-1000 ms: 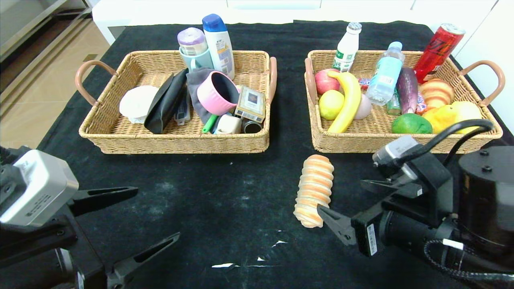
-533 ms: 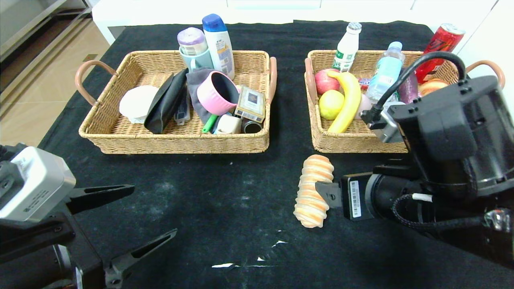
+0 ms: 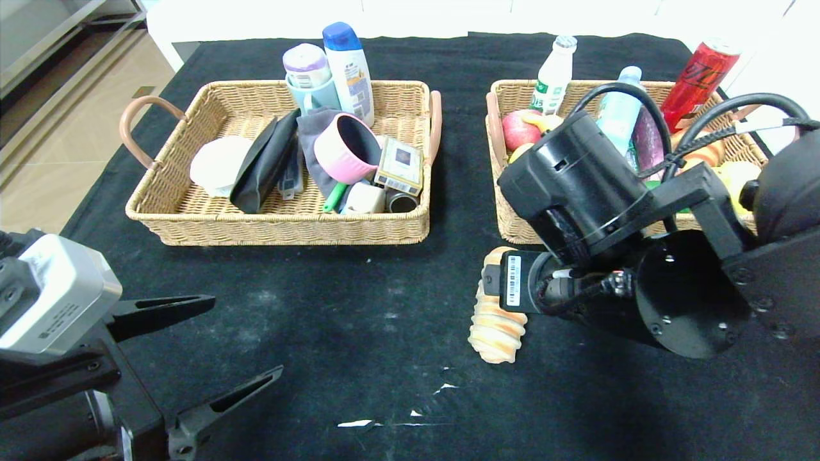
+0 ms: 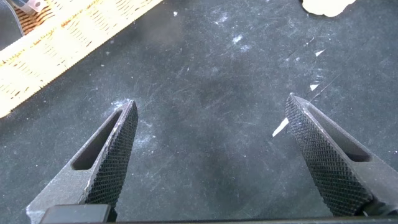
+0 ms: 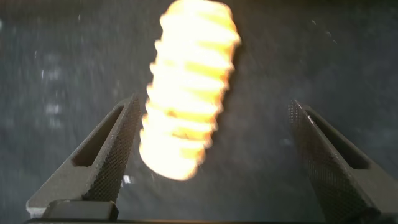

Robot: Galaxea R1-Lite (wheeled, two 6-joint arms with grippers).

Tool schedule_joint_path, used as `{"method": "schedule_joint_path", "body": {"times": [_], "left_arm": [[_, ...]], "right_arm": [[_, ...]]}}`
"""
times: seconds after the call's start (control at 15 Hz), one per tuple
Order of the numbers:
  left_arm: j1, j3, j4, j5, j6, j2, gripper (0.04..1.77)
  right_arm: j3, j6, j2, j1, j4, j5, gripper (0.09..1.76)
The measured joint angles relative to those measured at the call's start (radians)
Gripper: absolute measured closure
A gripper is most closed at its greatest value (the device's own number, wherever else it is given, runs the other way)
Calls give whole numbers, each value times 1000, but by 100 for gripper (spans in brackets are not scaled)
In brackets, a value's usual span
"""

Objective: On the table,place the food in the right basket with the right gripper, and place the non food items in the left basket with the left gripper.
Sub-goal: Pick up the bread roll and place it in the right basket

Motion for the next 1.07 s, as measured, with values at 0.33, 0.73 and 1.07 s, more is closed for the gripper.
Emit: {"method": "schedule_joint_path", "body": {"times": [0.33, 0.73, 1.07], "left_arm": [[0, 1, 0, 0, 0, -3, 9], [-1, 6, 0, 0, 5, -2, 9], [-1, 6, 0, 0, 6, 2, 9]], "right_arm": [[-51, 46, 68, -9, -10, -9, 14], [-83, 82, 111, -28, -11, -1, 14], [-91, 81, 143, -32, -9, -6, 14]]}}
